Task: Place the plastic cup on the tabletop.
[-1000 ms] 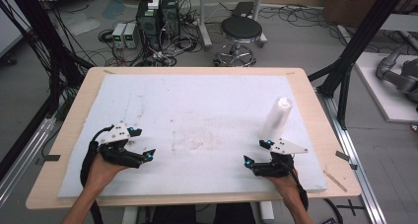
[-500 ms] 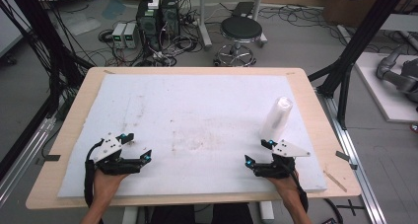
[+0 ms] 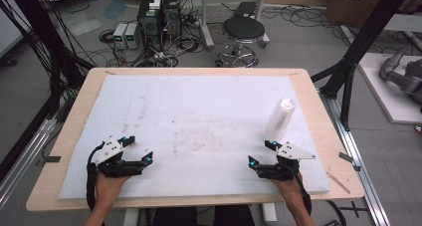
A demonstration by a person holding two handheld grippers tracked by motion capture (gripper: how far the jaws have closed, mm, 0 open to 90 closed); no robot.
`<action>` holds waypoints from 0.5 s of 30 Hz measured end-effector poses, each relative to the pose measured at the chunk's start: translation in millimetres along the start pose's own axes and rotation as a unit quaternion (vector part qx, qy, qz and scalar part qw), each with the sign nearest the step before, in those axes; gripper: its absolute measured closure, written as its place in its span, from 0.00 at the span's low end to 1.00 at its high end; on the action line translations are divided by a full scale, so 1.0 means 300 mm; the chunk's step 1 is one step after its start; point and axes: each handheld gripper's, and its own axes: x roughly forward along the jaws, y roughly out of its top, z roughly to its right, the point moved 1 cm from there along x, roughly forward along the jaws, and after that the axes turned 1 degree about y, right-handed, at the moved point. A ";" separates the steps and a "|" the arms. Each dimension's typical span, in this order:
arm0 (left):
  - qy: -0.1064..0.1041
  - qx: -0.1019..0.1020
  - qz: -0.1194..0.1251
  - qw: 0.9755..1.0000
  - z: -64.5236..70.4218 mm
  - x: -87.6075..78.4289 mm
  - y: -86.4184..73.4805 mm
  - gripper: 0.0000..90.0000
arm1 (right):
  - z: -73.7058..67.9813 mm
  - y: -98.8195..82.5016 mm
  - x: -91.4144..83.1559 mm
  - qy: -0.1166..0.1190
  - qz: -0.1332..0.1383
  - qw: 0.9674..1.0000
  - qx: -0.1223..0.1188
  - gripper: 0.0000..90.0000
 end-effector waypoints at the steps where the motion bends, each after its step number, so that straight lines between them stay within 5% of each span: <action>1: -0.001 0.000 0.000 1.000 0.000 -0.001 0.000 0.12 | -0.001 0.000 0.000 0.000 0.001 1.000 0.001 0.16; 15: -0.006 -0.002 0.015 1.000 -0.002 -0.012 -0.005 0.12 | -0.003 0.000 0.003 -0.005 -0.002 1.000 -0.003 0.16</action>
